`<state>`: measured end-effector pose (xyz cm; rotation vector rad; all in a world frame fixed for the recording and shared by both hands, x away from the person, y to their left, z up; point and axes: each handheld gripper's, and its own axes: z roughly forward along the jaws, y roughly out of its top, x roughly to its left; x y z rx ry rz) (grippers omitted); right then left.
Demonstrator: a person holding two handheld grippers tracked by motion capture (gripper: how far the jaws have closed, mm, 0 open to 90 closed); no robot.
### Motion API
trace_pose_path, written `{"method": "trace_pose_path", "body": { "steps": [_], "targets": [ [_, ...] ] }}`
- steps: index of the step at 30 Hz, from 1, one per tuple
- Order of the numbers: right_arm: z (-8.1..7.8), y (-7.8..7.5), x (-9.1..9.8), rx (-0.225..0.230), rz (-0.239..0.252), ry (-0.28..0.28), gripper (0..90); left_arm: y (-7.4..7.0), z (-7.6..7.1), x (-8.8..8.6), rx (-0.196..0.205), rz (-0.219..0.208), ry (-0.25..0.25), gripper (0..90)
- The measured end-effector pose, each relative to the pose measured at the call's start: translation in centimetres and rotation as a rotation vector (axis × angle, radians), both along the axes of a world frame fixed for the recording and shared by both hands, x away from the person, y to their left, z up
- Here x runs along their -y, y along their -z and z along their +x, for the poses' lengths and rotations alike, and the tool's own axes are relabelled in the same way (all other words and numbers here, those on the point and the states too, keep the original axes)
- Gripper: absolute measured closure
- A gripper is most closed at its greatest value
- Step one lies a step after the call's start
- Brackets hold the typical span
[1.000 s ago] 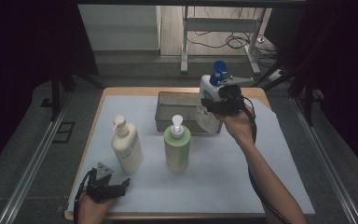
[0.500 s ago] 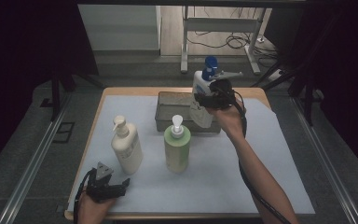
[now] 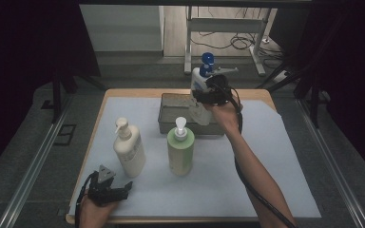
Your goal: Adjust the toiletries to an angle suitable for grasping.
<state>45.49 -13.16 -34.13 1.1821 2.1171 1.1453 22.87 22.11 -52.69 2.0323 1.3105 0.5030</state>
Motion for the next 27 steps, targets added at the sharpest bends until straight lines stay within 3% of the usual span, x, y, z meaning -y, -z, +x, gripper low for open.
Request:
{"method": "trace_pose_path", "body": {
  "steps": [15, 27],
  "targets": [
    [2.1, 0.8, -1.0, -0.002, -0.01, 0.022, 40.4, 0.0, 0.0, 0.0, -0.002, -0.001, 0.0, 12.2],
    [1.9, 2.4, -1.3, -0.018, -0.014, 0.004, 40.3, 0.0, 0.0, 0.0, -0.002, -0.001, 0.0, 12.2]
  ]
}}
